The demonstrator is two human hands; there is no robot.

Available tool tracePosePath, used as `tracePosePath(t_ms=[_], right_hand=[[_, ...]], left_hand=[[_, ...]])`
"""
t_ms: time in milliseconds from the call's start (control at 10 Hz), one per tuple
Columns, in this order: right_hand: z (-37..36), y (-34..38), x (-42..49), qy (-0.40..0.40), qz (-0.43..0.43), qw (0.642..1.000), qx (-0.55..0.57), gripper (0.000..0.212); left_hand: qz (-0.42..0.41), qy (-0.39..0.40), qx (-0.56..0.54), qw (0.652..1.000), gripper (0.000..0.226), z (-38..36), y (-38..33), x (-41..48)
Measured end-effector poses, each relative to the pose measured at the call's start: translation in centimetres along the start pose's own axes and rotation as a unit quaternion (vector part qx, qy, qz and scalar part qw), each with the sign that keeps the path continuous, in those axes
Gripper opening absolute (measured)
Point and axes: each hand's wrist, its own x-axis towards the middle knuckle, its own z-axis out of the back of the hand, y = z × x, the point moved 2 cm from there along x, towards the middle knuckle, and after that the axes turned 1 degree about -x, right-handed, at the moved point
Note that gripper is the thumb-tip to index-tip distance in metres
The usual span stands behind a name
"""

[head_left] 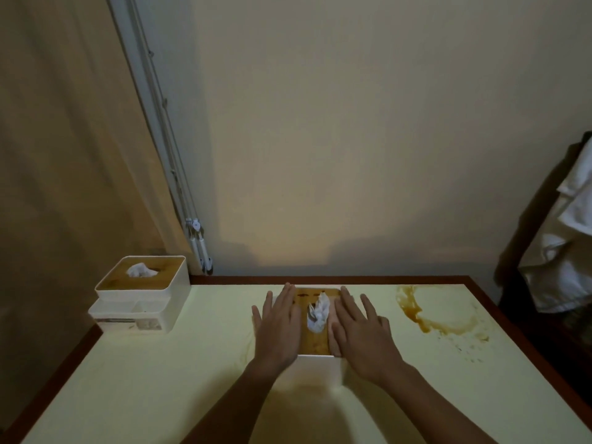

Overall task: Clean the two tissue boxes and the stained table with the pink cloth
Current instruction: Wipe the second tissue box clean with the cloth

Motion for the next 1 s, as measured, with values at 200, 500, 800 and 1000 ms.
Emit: tracePosePath(t_ms=[200,500,800,1000], right_hand=[[0.0,0.0,2.2,0.032,0.000,0.999,-0.011,0.062],[-0.6,0.3,1.7,0.058,-0.009,0.998,-0.005,0.059],[-0.1,-0.6,4.3,0.060,-0.015,0.998,0.011,0.060],[-0.6,0.0,2.1,0.062,-0.022,0.998,0.003,0.060]], left_hand=[[-0.015,0.008,0.005,1.000,0.049,0.2,0.1,-0.1],[-0.024,0.006,0.035,0.999,0.050,-0.2,0.3,-0.1],[-0.038,-0.012,-0.018,0.999,0.056,-0.6,0.7,0.0],[-0.043,-0.020,-0.012,0.999,0.056,-1.0,1.1,0.2]])
